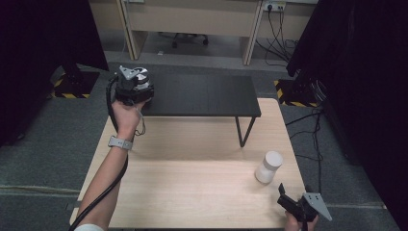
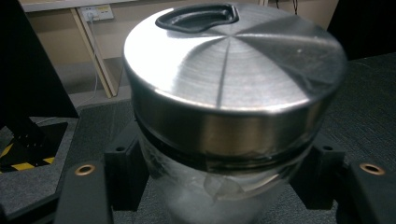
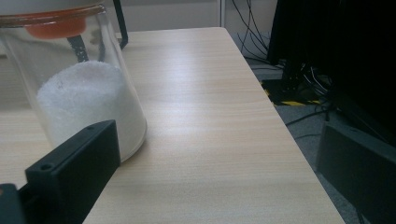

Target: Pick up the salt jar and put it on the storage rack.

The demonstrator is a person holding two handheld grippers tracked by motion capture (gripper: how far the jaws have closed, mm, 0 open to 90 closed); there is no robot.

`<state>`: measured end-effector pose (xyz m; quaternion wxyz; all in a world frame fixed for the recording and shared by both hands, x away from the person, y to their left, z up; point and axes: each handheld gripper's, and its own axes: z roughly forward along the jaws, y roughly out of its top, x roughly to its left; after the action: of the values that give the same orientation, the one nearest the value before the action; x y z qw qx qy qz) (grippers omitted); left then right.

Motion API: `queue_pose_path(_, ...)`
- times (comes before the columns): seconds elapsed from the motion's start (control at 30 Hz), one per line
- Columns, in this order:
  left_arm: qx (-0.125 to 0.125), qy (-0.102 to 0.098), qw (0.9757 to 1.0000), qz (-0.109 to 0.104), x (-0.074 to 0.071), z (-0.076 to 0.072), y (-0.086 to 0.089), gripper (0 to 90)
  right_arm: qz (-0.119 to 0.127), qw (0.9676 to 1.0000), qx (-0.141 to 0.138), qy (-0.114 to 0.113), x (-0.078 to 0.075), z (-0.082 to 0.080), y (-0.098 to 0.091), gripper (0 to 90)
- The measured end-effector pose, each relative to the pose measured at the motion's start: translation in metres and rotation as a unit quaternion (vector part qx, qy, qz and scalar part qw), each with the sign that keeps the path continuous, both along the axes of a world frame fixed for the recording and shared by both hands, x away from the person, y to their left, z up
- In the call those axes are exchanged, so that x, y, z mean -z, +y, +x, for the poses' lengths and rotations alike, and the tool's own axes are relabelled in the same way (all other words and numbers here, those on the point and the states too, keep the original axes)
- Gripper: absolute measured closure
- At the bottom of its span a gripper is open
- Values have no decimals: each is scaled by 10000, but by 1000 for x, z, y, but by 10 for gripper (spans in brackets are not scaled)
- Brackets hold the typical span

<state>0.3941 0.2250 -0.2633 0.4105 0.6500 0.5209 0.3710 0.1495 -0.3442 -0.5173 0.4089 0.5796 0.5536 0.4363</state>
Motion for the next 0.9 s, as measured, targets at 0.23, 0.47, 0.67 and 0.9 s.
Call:
queue_pose_path(0.23, 1, 58, 10000, -37, -1, 5, 1, 312, -16, 10000, 6, 2, 0, 0, 1, 4)
queue_pose_path(0.47, 37, 79, 9998, -172, 0, 7, 7, 311, -31, 10000, 2, 2, 0, 0, 1, 3)
queue_pose_path(0.67, 81, -26, 9998, -155, 4, 5, 9, 303, -37, 10000, -7, 0, 0, 0, 1, 3)
queue_pose_path(0.9, 263, -128, 9986, -444, 5, 2, 22, 103, -50, 10000, -9, 1, 0, 0, 1, 3)
